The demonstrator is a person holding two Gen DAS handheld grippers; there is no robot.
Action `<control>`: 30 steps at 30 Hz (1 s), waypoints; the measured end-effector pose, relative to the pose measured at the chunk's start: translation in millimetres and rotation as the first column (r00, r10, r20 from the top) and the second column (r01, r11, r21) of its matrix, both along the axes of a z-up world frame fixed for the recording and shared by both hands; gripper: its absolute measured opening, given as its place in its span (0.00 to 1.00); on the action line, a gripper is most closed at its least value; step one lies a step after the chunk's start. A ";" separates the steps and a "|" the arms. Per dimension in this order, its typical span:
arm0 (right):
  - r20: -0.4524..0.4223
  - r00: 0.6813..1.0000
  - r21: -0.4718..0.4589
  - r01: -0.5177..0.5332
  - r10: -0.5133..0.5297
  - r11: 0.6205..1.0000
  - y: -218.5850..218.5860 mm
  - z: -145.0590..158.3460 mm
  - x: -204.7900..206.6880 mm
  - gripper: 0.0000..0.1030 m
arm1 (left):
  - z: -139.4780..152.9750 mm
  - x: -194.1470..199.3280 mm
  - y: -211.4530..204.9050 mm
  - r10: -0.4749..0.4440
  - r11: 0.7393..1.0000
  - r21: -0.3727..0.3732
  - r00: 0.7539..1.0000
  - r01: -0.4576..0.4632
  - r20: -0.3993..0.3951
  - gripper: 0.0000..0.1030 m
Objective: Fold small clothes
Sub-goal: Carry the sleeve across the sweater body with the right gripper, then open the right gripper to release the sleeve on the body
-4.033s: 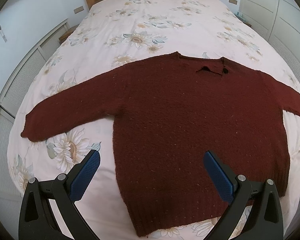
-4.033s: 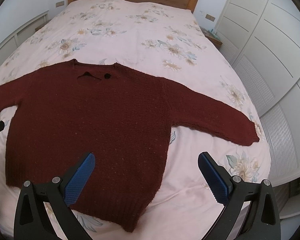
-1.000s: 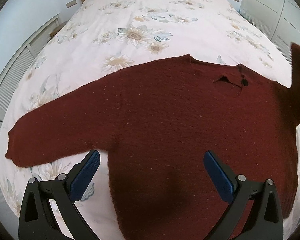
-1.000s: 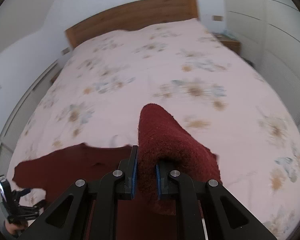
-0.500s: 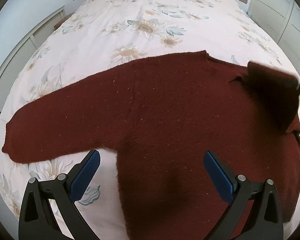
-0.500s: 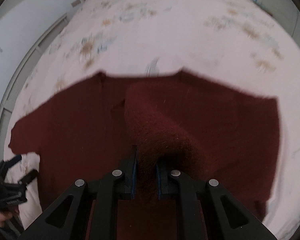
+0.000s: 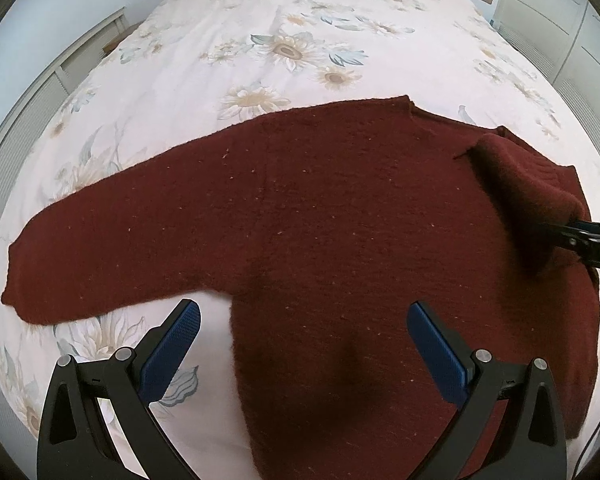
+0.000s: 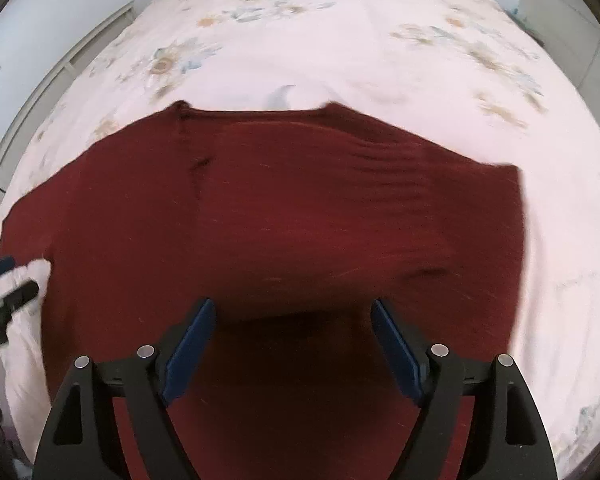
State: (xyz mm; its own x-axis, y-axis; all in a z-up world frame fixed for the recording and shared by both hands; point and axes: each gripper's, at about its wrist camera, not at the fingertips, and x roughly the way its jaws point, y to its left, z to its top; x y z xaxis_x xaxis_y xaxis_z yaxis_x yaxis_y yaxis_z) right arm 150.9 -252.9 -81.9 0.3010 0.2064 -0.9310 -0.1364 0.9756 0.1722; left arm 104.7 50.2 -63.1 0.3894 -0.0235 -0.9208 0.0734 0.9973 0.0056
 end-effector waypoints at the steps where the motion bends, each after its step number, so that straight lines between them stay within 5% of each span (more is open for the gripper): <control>1: 0.008 1.000 -0.010 0.016 -0.016 1.000 -12.2 0.4 -6.7 0.79 | 0.8 0.2 -1.8 -0.005 1.000 0.002 1.000 0.005 -0.002 0.99; 13: -0.006 0.969 -0.117 0.246 -0.249 0.962 -130.6 -28.0 -54.1 0.79 | 8.4 14.7 -86.9 -0.223 0.974 0.046 0.974 0.222 0.024 0.99; 22: -0.020 0.964 -0.082 0.264 -0.266 0.961 -146.1 -41.4 -66.4 0.79 | 8.3 38.6 -214.1 -0.459 0.888 0.063 0.888 0.456 0.036 0.99; 30: -0.031 0.958 -0.048 0.285 -0.287 0.957 -152.6 -52.3 -71.4 0.79 | -37.7 67.4 -297.4 -0.544 0.825 0.127 0.835 0.550 -0.081 0.99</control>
State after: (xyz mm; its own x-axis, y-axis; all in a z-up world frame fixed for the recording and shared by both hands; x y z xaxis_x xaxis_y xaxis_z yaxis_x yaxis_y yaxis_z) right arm 79.6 -405.5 -134.2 0.3068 0.0768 -0.9487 0.1548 0.9794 0.1294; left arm 172.1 -247.3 -100.8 0.3139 -0.0929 -0.9449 0.6102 0.7822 0.1259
